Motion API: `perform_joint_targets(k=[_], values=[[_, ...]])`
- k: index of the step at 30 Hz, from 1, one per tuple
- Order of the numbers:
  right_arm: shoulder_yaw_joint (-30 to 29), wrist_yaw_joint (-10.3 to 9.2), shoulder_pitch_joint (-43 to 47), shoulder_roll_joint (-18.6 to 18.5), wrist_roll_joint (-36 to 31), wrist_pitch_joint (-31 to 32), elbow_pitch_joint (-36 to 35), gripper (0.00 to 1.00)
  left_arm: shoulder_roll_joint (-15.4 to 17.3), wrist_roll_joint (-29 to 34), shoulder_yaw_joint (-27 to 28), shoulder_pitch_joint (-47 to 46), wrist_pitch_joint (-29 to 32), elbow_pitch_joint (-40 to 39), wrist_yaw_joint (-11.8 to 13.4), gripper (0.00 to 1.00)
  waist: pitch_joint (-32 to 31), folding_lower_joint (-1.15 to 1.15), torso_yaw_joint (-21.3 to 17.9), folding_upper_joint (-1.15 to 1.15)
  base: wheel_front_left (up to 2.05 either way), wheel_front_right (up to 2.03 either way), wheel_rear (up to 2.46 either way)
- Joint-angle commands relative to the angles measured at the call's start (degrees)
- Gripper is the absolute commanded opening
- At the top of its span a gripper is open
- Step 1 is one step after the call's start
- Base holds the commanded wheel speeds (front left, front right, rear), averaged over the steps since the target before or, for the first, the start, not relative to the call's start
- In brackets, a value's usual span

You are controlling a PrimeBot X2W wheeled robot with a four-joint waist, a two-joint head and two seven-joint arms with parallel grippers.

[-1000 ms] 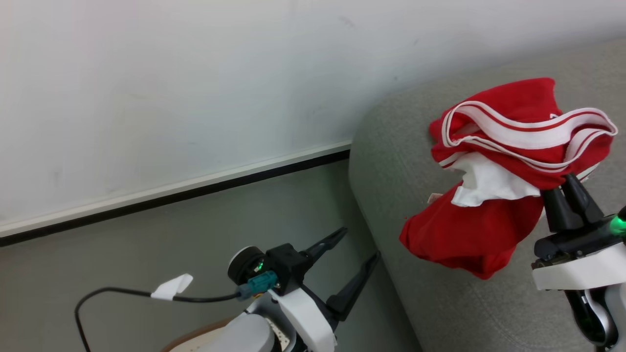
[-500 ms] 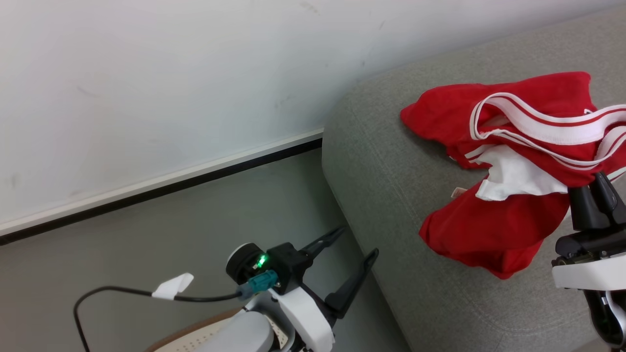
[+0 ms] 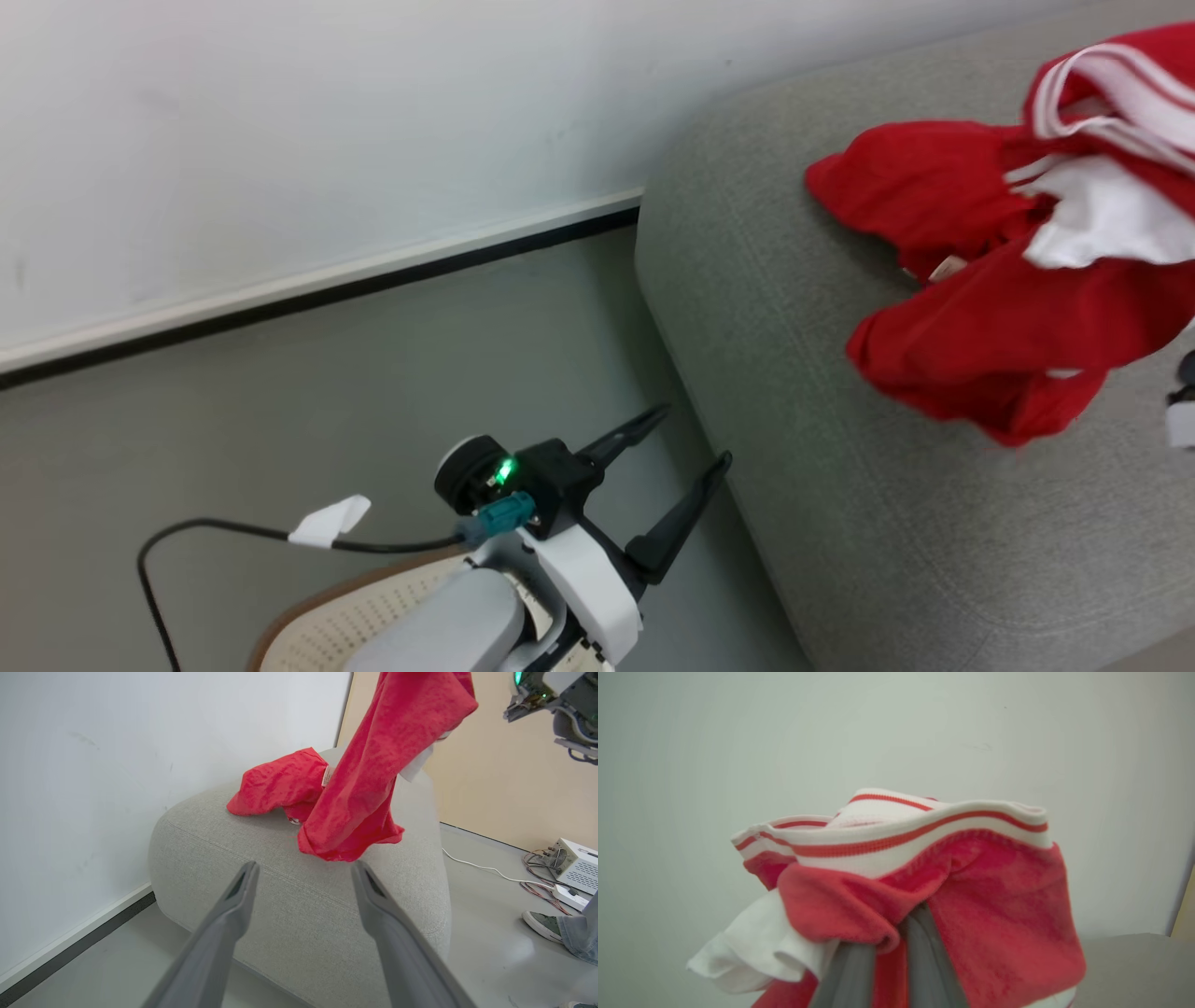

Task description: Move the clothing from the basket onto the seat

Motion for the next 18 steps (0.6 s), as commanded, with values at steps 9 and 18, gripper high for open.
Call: perform_joint_targets(k=[9, 18], values=[[-7.65, -0.12, -7.70, -6.21, -0.79, 0.02, 8.44, 0.00, 1.25, 1.52, 0.14, -3.35, 1.41, -2.09, 0.71, 1.00, 8.44, 0.00, 5.34, -0.01, 0.00, 0.00, 0.00], [-9.18, -0.12, -12.43, -10.96, 0.53, 0.09, 23.80, 0.00, 1.88, 2.07, 0.97, -5.57, 1.18, -3.08, 1.49, 1.00, 14.46, 0.00, 9.45, -0.01, 0.00, 0.00, 0.00]])
